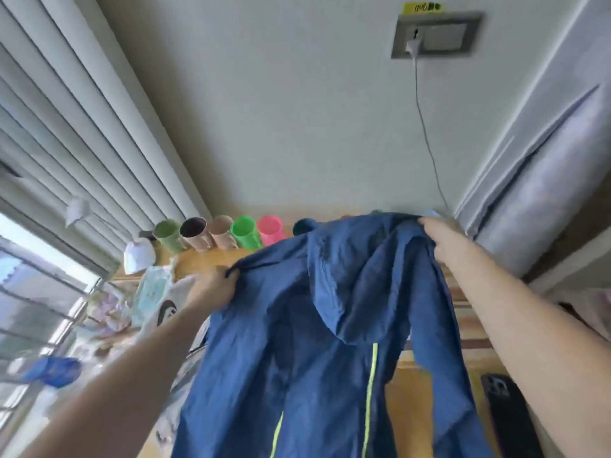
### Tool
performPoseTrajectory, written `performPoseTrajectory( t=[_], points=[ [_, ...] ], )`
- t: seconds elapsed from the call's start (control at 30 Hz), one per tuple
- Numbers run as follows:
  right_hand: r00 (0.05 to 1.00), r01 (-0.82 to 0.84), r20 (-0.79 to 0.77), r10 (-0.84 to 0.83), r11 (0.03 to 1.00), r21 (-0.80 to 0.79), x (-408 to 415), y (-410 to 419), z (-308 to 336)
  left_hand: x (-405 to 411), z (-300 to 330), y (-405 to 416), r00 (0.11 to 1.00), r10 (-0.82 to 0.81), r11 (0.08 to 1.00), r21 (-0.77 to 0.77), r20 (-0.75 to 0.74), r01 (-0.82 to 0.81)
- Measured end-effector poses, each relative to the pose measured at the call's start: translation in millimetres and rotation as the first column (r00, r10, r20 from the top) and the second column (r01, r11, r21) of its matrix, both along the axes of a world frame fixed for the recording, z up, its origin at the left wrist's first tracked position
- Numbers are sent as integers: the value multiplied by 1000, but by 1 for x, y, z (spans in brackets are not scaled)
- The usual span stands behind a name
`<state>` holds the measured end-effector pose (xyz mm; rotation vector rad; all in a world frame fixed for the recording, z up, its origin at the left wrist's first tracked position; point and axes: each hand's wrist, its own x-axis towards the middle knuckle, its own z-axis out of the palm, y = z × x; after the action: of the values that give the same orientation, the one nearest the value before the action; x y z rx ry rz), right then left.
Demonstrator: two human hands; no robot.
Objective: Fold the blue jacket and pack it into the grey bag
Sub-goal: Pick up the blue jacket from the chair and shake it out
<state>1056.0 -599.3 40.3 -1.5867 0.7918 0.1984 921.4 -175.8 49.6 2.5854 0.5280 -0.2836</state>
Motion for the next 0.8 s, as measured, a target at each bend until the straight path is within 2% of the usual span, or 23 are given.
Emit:
performPoseTrajectory(
  t=[0.07,0.13,0.17,0.23,0.27,0.3,0.33,0.4,0.47,0.5,0.57,0.63,0.7,0.73,0.8],
  points=[
    [995,-42,-92,37,998,-44,31,3,-59,14,-22,-14,999,11,997,80,-36,-8],
    [997,36,-63,-35,999,18,39,21,-82,26,-39,-26,999,-6,984,176,-40,13],
    [998,33,-56,-30,998,54,40,29,-90,29,-47,-31,999,7,985,173,-32,-1],
    [991,-99,-82,103,994,49,39,39,-104,25,-72,-40,998,-35,991,124,-56,42],
    [976,-214,-62,209,974,-80,33,41,-108,20,-85,-44,987,-127,982,128,-103,139],
    [932,-360,-65,357,894,-266,24,41,-111,14,-99,-49,959,-224,960,134,-172,248],
    [849,-504,-104,519,734,-454,15,42,-118,8,-111,-54,924,-302,930,141,-236,340],
    [609,-679,-281,741,305,-668,-5,47,-128,-3,-136,-61,869,-361,890,152,-339,429],
    [388,-698,-466,795,-76,-712,-22,59,-137,-9,-155,-63,863,-348,892,154,-366,425],
    [302,-679,-533,790,-214,-702,-28,66,-145,-9,-160,-63,872,-329,900,160,-361,406],
    [186,-672,-607,772,-351,-652,-32,74,-166,-9,-165,-61,893,-309,915,152,-326,373],
    [122,-680,-629,768,-397,-616,-37,82,-185,-7,-161,-59,904,-328,923,108,-275,368],
    [100,-723,-606,789,-361,-589,-37,89,-191,-4,-148,-50,909,-352,920,98,-222,380],
    [130,-757,-571,811,-291,-585,-34,90,-189,-1,-139,-42,922,-345,925,101,-177,366],
    [269,-816,-435,859,-37,-577,-17,87,-175,7,-114,-27,958,-279,951,119,-65,285]
  ],
)
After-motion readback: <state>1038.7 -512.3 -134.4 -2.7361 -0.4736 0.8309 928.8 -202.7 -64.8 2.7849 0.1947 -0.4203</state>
